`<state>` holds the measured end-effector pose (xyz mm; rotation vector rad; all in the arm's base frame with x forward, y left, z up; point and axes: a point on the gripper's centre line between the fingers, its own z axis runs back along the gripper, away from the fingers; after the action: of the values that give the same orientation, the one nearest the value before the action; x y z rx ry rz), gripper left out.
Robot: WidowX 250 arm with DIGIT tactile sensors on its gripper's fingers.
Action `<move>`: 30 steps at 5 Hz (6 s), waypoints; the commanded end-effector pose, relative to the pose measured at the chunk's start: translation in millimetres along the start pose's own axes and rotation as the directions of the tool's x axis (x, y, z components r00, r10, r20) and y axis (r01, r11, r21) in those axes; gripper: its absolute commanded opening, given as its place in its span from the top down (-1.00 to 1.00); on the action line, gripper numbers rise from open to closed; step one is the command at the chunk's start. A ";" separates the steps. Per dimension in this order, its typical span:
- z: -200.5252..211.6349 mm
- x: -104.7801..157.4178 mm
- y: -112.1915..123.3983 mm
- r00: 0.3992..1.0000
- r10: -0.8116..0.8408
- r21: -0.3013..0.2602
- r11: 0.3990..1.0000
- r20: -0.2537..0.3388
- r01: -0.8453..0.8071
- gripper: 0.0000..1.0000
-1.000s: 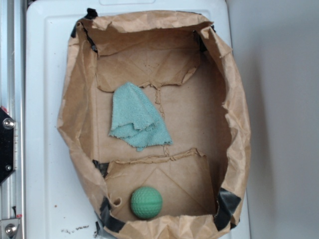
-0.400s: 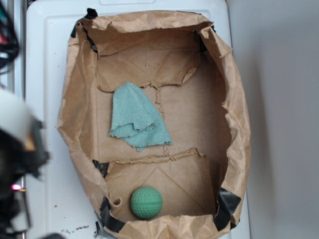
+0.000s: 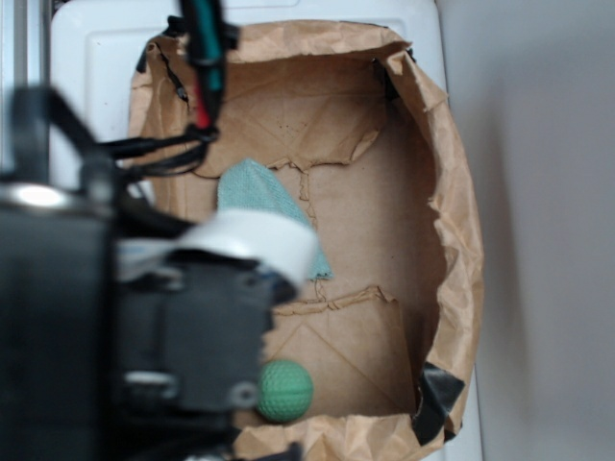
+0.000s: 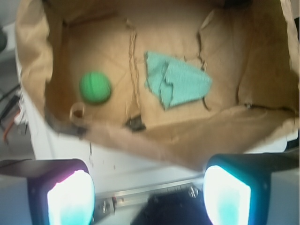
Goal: Grab the blue cloth.
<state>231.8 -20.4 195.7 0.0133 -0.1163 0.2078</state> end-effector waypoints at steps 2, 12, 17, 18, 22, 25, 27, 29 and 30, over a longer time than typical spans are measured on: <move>-14.5 43.9 15.7 0.985 0.168 0.047 0.984 0.042 -0.170 -1.00; -52.9 47.7 52.9 0.630 0.767 -0.078 0.640 0.121 -0.764 -1.00; -112.4 30.4 42.2 0.502 0.844 -0.043 0.518 0.190 -0.854 -1.00; -119.9 25.6 40.6 0.491 0.844 -0.023 0.507 0.215 -0.862 -1.00; -122.4 27.7 36.3 0.508 0.827 -0.021 0.527 0.240 -0.849 -1.00; -165.9 47.6 12.5 0.511 0.816 -0.014 0.534 0.270 -0.845 -1.00; -170.3 45.8 10.3 0.496 0.816 -0.026 0.527 0.297 -0.850 1.00; -166.0 46.2 13.9 0.490 0.820 -0.040 0.523 0.296 -0.851 1.00; -163.2 46.3 15.9 0.480 0.827 -0.046 0.514 0.292 -0.857 1.00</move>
<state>290.0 9.1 26.8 0.1432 -0.3653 1.2383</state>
